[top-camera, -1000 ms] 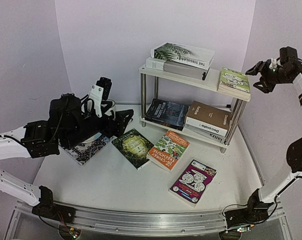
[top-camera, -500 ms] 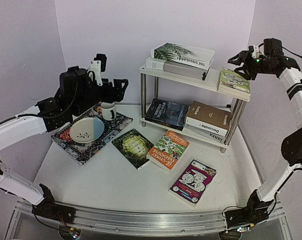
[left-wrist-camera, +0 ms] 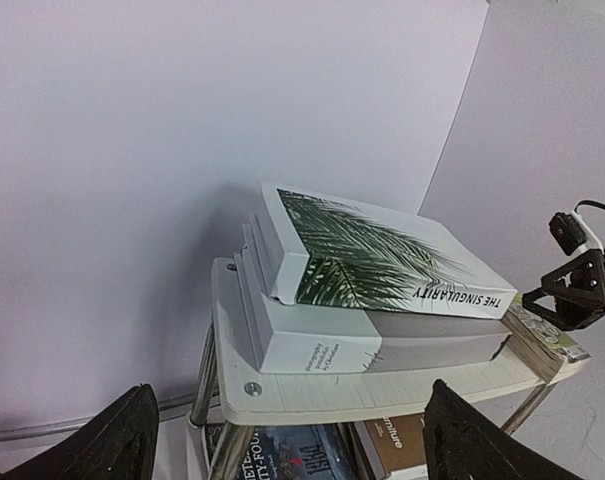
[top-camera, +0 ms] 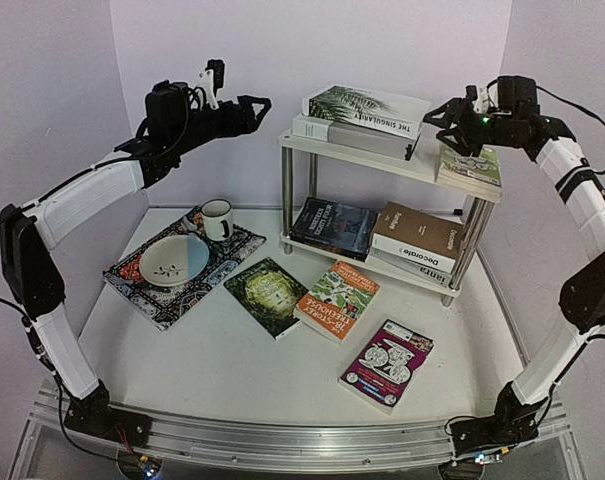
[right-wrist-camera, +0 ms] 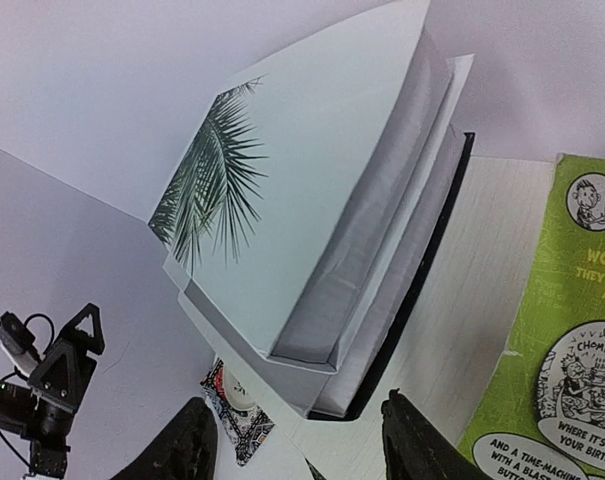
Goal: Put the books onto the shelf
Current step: Adjust the book pile on the shelf.
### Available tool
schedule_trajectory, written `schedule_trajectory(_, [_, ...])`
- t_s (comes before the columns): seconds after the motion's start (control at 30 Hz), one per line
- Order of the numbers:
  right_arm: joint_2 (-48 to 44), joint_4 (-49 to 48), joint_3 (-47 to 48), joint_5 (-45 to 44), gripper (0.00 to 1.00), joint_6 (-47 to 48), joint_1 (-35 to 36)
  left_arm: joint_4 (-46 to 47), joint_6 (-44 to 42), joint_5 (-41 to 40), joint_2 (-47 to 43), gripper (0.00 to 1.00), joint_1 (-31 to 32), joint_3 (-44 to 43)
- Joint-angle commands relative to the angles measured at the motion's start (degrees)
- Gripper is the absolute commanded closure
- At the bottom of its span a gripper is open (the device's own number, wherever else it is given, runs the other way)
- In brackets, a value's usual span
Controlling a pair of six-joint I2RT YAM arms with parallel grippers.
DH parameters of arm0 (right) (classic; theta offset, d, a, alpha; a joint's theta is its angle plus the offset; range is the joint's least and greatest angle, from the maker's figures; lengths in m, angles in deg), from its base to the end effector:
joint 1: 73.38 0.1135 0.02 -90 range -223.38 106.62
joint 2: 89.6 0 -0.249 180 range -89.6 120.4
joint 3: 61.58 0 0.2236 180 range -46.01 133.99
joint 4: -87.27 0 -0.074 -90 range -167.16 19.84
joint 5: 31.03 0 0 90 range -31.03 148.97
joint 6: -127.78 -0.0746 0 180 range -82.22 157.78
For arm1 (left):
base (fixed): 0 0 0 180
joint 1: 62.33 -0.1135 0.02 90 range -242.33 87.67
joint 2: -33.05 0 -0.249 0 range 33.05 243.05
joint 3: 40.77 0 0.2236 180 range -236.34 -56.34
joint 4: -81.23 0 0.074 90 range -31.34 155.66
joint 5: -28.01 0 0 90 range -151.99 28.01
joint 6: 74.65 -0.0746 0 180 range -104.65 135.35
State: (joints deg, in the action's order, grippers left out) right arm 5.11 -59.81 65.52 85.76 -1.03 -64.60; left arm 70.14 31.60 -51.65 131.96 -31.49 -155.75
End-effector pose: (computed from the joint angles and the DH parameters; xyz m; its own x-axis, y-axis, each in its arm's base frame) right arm 0.3604 0.0897 0.4801 -0.3717 0.5087 -0.7766 -0.4475 0.6347 0.6300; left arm 0.3540 -0.2269 0.4342 -0.1125 -0.2534 -0.9608 0.6524 0.7105 -0.2638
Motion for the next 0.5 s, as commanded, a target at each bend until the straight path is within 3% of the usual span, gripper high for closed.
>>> schedule_trajectory(0.0, [-0.1,-5.2,-1.4,-1.9,0.43,0.5,1.0,4.2,4.4,10.9,5.1,0.06,-3.1,-9.1])
schedule_trajectory(0.47, [0.6,-8.4,-1.5,-2.7,0.42,0.5,3.1,4.6,10.1,23.5,26.2,0.07,-6.9,-35.6])
